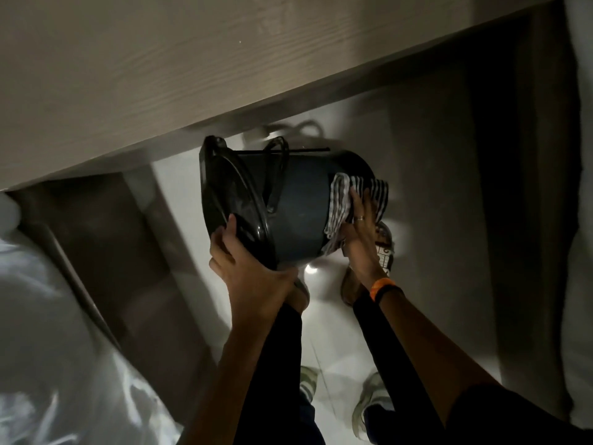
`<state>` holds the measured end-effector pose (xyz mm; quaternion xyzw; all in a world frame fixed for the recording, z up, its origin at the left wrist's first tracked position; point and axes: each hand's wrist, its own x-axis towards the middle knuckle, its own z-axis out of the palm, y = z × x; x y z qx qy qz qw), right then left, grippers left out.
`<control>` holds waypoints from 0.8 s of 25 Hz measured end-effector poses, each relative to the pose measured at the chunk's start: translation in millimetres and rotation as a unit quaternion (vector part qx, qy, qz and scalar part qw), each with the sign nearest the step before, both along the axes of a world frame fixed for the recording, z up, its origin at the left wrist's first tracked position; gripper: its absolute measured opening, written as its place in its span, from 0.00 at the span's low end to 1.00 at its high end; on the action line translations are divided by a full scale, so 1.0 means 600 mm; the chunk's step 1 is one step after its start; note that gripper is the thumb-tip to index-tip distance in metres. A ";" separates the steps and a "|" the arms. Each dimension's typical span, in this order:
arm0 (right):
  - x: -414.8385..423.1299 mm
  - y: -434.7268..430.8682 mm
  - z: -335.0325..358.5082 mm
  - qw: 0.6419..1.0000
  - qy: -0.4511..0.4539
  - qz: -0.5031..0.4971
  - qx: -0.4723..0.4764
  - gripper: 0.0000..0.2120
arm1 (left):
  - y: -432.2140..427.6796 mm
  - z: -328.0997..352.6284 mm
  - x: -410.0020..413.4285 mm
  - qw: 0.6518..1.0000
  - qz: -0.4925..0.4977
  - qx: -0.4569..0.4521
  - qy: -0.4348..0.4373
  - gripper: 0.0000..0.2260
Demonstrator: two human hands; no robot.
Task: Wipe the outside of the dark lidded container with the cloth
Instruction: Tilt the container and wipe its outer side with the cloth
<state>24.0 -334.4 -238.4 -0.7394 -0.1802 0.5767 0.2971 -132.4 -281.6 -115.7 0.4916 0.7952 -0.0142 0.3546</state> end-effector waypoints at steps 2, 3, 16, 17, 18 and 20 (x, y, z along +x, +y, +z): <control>0.007 -0.001 -0.008 1.000 -0.019 0.011 0.000 0.33 | 0.035 -0.006 -0.016 0.996 0.065 -0.031 -0.048 0.43; 0.005 0.003 -0.006 0.998 -0.035 0.048 0.003 0.33 | 0.050 -0.012 -0.024 0.992 0.085 -0.036 -0.083 0.42; 0.034 0.134 -0.026 0.972 -0.091 0.205 -0.074 0.24 | -0.001 0.000 -0.029 0.992 -0.036 0.019 -0.117 0.42; 0.018 0.116 -0.011 0.956 -0.115 0.263 -0.051 0.25 | 0.007 -0.003 -0.031 0.994 -0.019 0.007 -0.111 0.41; -0.006 0.096 0.009 0.934 -0.136 0.329 0.009 0.26 | 0.018 -0.007 -0.033 0.995 -0.008 -0.016 -0.100 0.40; -0.051 0.053 0.053 0.895 -0.135 0.407 0.119 0.29 | 0.036 -0.014 -0.040 0.995 -0.014 -0.047 -0.091 0.41</control>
